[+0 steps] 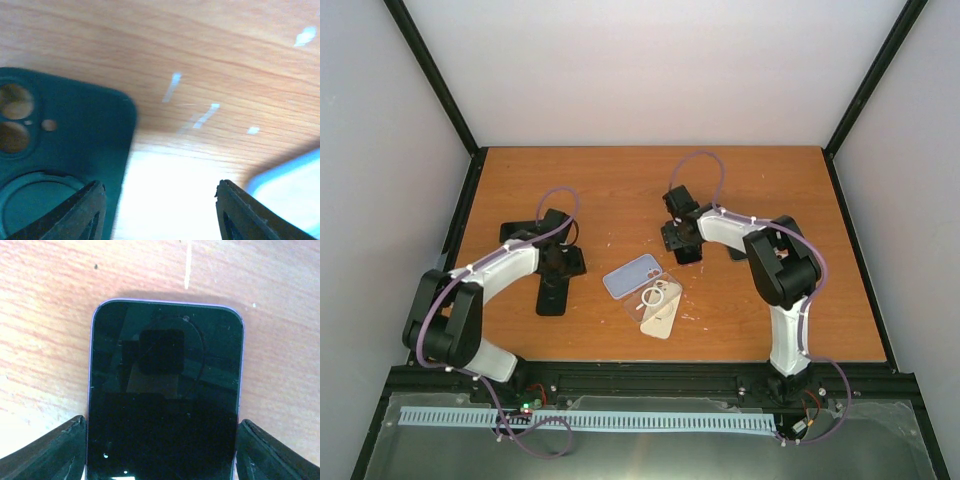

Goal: Put the phone into the phone case

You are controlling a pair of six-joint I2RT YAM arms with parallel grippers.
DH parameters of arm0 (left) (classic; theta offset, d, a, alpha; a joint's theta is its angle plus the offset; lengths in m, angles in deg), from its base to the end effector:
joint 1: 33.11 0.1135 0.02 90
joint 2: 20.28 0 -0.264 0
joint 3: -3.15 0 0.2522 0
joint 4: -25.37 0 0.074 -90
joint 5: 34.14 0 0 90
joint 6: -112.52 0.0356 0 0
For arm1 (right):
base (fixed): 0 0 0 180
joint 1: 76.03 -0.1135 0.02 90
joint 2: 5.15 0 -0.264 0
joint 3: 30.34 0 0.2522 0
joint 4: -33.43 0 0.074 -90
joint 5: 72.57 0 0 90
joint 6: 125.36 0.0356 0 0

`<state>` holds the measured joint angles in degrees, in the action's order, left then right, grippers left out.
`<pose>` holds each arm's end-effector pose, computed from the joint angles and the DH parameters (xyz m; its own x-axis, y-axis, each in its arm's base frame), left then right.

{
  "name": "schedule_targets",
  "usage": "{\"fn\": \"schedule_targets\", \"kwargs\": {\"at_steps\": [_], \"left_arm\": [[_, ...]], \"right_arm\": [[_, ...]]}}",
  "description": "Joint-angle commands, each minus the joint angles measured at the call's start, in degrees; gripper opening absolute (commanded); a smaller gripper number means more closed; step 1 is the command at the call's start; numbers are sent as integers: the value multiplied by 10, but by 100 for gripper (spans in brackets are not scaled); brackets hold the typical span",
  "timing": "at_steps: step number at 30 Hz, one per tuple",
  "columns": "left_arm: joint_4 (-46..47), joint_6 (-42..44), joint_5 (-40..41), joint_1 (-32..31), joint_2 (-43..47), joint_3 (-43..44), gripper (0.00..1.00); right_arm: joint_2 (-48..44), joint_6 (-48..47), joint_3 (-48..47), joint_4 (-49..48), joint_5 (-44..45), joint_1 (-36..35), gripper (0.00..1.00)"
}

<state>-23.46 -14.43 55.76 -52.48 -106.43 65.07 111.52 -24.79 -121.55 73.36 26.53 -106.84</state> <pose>0.2492 -0.0877 0.1686 -0.9209 -0.3134 -0.2318 -0.2770 0.9445 -0.1765 0.3564 0.2060 0.1418 -0.8500 -0.2960 -0.4357 -0.2983 0.9523 -0.0650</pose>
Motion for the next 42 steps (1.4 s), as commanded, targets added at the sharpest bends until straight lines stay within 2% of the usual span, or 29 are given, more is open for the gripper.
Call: {"fn": "schedule_targets", "kwargs": {"at_steps": [1,2,4,8,14,24,30,36,42], "left_arm": [[50,-1,-120,-2,42,15,60],[50,1,-131,-2,45,18,59],[27,2,-97,-2,48,33,60],[-29,17,22,-2,33,37,80],[-32,5,48,-2,-7,4,99],[-48,14,92,-2,-39,7,100],[-56,9,102,-2,-54,10,94],[-61,7,126,-2,-77,12,99],[-51,18,125,-2,-85,15,100]], "right_arm": [[-29,19,46,8,0,4,72],[-36,24,53,3,-1,4,71],[-48,28,65,-3,-3,4,70],[-64,31,78,-6,-6,4,69],[-80,27,96,-8,17,6,69],[-109,27,137,-24,14,18,68],[-114,30,138,-24,4,21,68],[-128,31,139,-24,0,23,68],[-139,29,147,-25,0,26,68]]}}
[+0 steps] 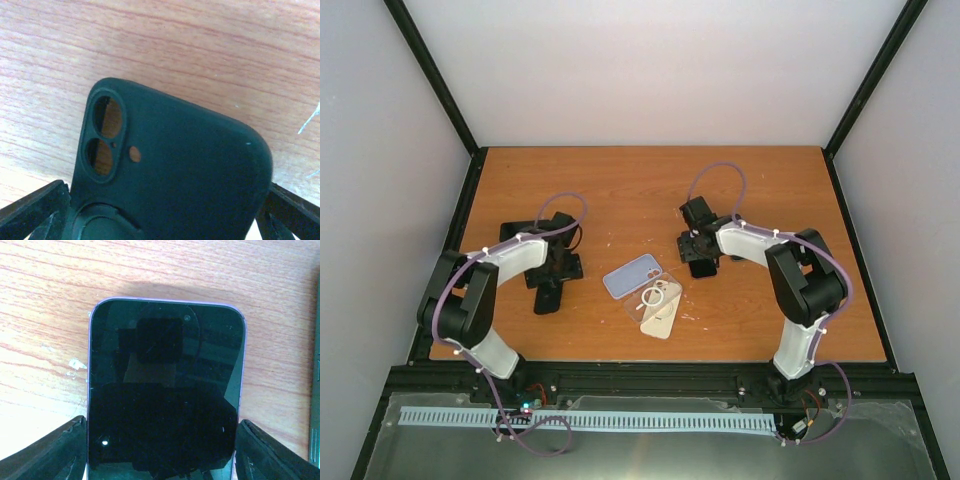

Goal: Put the phone into the phone case

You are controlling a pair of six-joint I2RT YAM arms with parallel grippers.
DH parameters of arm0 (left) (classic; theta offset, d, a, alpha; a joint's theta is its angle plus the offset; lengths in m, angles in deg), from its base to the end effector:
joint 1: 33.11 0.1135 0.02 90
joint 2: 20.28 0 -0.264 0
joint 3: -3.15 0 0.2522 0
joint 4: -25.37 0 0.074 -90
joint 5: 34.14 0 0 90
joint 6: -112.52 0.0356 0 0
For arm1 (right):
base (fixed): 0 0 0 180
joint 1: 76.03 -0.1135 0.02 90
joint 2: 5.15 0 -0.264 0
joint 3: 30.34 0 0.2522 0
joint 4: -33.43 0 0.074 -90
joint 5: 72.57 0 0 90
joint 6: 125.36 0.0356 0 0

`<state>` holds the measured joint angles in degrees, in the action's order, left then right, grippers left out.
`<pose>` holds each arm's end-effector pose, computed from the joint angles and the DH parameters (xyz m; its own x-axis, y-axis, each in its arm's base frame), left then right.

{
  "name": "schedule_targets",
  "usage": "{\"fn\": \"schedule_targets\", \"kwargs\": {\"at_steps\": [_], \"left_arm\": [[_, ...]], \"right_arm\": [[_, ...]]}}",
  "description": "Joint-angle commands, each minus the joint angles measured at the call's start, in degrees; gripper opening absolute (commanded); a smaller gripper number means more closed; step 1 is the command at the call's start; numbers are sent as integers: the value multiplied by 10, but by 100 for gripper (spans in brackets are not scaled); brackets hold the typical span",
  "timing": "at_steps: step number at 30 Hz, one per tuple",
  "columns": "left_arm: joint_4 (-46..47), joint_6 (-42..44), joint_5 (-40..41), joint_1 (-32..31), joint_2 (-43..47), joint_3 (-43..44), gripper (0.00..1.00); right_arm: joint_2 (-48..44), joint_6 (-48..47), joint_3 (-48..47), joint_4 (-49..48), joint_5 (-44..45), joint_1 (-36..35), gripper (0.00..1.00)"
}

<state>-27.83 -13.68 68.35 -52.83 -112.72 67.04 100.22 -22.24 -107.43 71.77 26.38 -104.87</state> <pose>0.2552 -0.0833 0.1491 -0.9291 -0.2795 -0.2422 -0.3079 0.9473 0.0880 0.3140 0.1666 0.1484 -0.8789 -0.2280 -0.4189 -0.2289 0.9722 -0.0490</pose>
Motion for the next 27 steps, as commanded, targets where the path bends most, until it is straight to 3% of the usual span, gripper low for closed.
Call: {"fn": "schedule_targets", "kwargs": {"at_steps": [1,5,6,9,11,15,18,21,25,27], "left_arm": [[-4,13,-7,1,-18,-5,99],[24,23,-47,2,8,-21,99],[33,24,-51,3,12,-28,95],[36,19,-42,5,6,-33,71],[33,18,-43,5,3,-27,63],[45,13,-101,1,20,-19,60],[128,10,-273,-1,69,-43,59],[225,-20,-382,-1,84,-83,57],[235,-18,-381,0,62,-80,55],[203,-18,-335,0,70,-74,61]], "right_arm": [[-26,4,6,-10,1,7,68],[-25,6,13,-15,-1,8,68],[-25,7,14,-16,-3,8,68],[-26,8,15,-17,-5,9,68],[-29,8,17,-17,-4,10,68],[-36,8,18,-16,-1,12,68],[-40,11,24,-20,-4,15,68],[-43,16,27,-23,-12,16,68],[-46,17,34,-24,-23,17,67],[-50,17,40,-26,-22,17,67]]}}
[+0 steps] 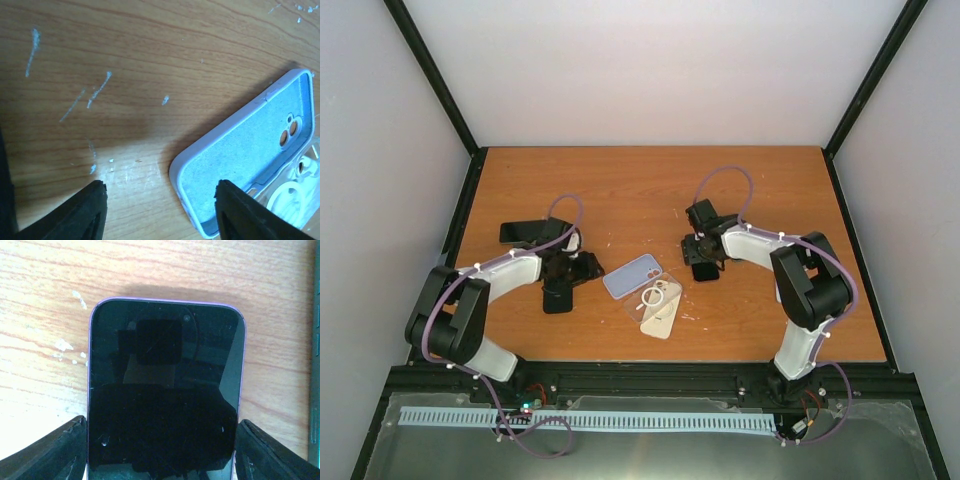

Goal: Put the phone into the phone case

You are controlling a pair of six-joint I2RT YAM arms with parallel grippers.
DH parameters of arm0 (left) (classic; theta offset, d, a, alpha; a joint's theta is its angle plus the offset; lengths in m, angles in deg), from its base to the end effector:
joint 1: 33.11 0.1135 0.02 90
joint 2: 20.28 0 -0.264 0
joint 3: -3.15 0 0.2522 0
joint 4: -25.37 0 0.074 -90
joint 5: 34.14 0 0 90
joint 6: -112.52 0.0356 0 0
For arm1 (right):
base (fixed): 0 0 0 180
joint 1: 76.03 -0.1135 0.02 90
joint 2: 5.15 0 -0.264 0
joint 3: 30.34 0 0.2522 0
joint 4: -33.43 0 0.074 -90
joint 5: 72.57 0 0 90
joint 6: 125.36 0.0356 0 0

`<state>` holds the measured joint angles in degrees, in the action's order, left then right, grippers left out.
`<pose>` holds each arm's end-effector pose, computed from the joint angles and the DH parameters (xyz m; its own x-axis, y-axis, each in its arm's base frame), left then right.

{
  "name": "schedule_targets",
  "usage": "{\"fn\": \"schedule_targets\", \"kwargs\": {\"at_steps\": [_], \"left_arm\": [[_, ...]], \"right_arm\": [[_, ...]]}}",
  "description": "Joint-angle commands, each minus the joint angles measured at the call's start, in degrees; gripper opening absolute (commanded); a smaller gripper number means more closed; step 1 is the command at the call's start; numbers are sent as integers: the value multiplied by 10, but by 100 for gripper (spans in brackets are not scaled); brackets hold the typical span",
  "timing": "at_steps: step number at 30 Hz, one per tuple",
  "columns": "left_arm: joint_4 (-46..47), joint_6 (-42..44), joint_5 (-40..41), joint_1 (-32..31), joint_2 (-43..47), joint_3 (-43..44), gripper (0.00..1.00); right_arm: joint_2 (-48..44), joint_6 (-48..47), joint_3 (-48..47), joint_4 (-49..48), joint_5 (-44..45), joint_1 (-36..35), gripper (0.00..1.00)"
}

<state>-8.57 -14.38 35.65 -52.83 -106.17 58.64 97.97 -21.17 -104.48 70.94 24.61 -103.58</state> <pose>0.2454 -0.1010 0.1524 -0.9532 -0.2569 -0.1593 -0.1436 0.8487 -0.5090 0.3072 0.1552 0.1482 -0.8899 -0.1899 -0.4148 -0.2027 0.9791 -0.0133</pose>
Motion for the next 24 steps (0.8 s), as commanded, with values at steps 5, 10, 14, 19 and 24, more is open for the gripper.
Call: {"fn": "schedule_targets", "kwargs": {"at_steps": [5,10,14,19,24], "left_arm": [[-120,-30,170,9,26,52,91],[-213,-43,284,31,22,70,100],[-220,-41,294,36,21,62,99],[-136,30,183,33,53,61,88],[-64,103,69,9,53,75,77]], "right_arm": [[-24,7,18,-20,-1,4,67],[-25,6,19,-22,-1,4,67],[-30,5,18,-22,-1,6,67],[-30,5,18,-22,0,7,67],[-31,9,26,-22,3,9,67]]}}
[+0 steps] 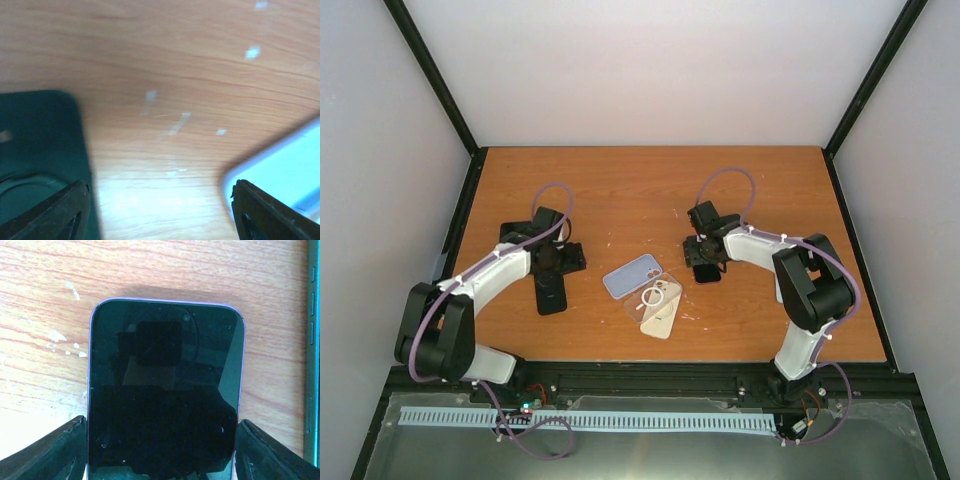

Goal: Put the phone into the phone case

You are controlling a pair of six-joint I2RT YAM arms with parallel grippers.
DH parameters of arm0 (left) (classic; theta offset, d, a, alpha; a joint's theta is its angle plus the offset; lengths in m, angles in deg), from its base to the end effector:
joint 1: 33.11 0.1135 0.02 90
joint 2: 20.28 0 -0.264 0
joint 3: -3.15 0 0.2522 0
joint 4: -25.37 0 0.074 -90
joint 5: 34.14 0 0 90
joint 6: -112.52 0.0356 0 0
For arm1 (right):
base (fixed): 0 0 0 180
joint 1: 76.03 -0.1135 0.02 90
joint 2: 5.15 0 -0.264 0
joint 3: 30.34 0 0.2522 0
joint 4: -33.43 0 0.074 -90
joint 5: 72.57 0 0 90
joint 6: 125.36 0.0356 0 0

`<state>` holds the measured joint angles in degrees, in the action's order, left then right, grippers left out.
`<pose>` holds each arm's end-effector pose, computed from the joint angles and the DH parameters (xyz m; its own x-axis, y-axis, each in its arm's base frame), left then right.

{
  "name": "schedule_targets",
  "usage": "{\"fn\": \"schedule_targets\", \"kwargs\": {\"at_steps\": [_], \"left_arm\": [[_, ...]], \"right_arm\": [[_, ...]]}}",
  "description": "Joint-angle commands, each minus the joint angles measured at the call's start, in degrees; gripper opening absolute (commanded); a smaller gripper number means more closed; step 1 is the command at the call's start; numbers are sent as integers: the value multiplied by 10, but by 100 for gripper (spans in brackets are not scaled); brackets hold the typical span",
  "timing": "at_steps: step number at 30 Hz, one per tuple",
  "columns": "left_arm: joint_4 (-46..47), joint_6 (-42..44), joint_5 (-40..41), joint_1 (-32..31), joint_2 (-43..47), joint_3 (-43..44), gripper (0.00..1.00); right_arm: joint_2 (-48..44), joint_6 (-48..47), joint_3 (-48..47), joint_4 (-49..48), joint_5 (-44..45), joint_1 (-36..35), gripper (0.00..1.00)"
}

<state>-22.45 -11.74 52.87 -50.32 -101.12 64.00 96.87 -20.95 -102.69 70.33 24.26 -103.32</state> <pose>0.2443 -0.0776 0.1865 -0.9079 -0.3073 -0.2850 -0.2382 0.9378 -0.2525 0.3020 0.1510 0.1465 -0.8926 -0.1825 -0.4123 -0.1973 0.9803 -0.0067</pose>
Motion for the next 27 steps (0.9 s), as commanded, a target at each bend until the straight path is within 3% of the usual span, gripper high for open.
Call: {"fn": "schedule_targets", "kwargs": {"at_steps": [1,11,18,21,27], "left_arm": [[80,84,-113,-20,-9,27,75],[125,132,-152,-77,-132,83,66],[121,141,-108,-122,-203,102,64],[121,137,-95,-126,-219,103,54],[110,115,-43,-126,-196,83,24]], "right_arm": [[-20,10,9,-14,6,8,67],[-26,25,16,-1,3,14,65],[-35,27,21,-1,-4,14,65],[-37,29,23,0,-8,15,65],[-44,40,28,0,-29,15,64]]}}
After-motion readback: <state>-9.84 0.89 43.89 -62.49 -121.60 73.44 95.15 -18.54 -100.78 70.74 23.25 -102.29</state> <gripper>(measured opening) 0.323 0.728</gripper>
